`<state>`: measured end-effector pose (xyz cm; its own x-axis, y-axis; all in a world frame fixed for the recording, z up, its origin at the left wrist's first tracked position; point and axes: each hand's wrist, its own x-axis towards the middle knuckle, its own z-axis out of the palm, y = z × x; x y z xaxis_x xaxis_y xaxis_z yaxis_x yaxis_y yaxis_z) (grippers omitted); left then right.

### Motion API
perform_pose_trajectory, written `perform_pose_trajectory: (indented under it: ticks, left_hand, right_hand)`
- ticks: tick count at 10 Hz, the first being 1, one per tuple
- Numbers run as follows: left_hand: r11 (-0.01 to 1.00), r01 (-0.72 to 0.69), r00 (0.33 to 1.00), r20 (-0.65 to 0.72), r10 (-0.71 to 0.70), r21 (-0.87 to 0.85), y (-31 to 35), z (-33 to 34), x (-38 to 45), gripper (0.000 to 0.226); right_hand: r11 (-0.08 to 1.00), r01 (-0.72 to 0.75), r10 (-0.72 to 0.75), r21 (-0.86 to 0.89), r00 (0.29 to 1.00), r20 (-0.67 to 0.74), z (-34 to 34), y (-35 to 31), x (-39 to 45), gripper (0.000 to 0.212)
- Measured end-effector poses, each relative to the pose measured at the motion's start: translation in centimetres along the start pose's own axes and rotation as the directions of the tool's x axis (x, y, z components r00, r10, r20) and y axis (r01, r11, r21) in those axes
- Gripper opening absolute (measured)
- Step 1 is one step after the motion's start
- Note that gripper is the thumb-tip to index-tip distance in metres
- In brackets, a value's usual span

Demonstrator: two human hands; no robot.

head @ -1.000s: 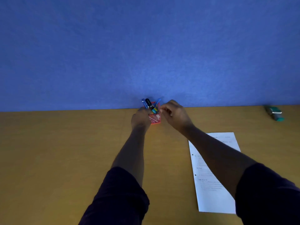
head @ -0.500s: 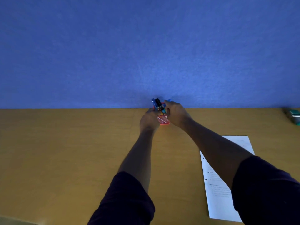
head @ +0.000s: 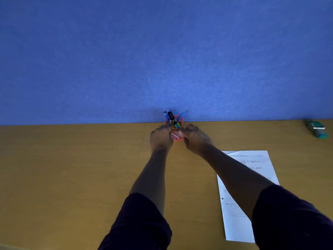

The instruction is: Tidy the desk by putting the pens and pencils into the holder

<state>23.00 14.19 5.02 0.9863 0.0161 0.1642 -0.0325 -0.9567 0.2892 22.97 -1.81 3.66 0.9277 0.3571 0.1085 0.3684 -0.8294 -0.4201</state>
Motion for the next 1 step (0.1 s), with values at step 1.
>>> perform_pose_trajectory:
  ticks: [1]
  left_hand:
    - [0.999, -0.007, 0.997, -0.082, 0.01, 0.037, 0.43, -0.41, -1.2, 0.021]
  right_hand:
    - [0.998, 0.024, -0.025, -0.055, 0.999, -0.022, -0.74, 0.73, -1.69, 0.049]
